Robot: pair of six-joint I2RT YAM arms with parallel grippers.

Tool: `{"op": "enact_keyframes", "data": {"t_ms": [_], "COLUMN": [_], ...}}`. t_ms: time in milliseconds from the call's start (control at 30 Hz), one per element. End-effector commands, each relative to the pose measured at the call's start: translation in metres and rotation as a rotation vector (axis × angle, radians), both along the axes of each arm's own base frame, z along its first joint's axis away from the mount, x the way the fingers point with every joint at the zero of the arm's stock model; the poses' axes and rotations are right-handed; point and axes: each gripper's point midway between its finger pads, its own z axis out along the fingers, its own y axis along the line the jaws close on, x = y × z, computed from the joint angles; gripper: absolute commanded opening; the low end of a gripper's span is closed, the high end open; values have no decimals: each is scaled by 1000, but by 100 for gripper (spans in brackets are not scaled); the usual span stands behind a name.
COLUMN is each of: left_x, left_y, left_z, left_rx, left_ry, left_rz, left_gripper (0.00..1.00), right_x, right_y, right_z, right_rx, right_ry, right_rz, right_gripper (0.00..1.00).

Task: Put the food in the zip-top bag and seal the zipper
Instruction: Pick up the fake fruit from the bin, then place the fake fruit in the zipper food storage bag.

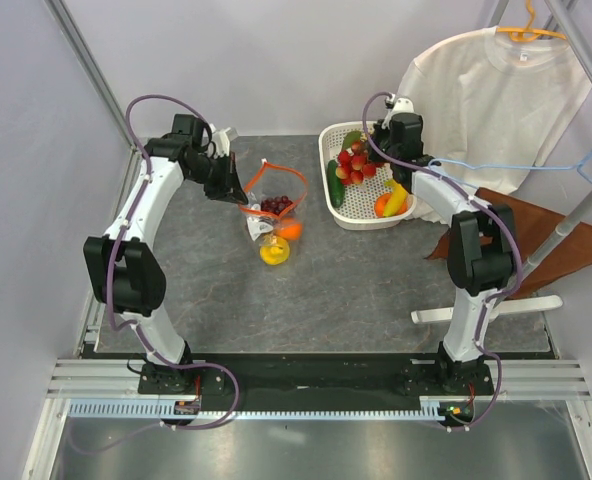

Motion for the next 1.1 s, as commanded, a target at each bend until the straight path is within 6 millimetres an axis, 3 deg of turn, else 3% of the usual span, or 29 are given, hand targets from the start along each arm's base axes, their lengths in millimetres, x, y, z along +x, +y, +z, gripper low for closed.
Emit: {"op": "enact_keyframes", "data": {"t_ms": [0, 233, 500, 733, 900, 1067], "left_x": [8, 10, 12, 14, 14, 13], "left_y": [0, 0, -3, -5, -5, -6], "left_z": [14, 14, 14, 15, 14, 15], "left_rx": [-46, -51, -65, -76, -78, -82], "left_ry": [-13, -14, -15, -14, -11, -15], "left_rz": [23, 23, 16, 24, 30, 29], "left_gripper": [2, 2, 2, 2, 2, 2], "right_x": [-13, -35, -79, -115, -150, -176], "right_y": [21, 34, 75, 100, 127, 149], "right_z": [73, 128, 187, 242, 260, 256], "right_rx": [-19, -59, 18, 79, 85, 42], "right_ry": [-183, -289, -385, -483, -538, -554], "right_rz": [78, 110, 231, 304, 430, 526], "right_gripper": [0, 0, 0, 0, 0, 0]}}
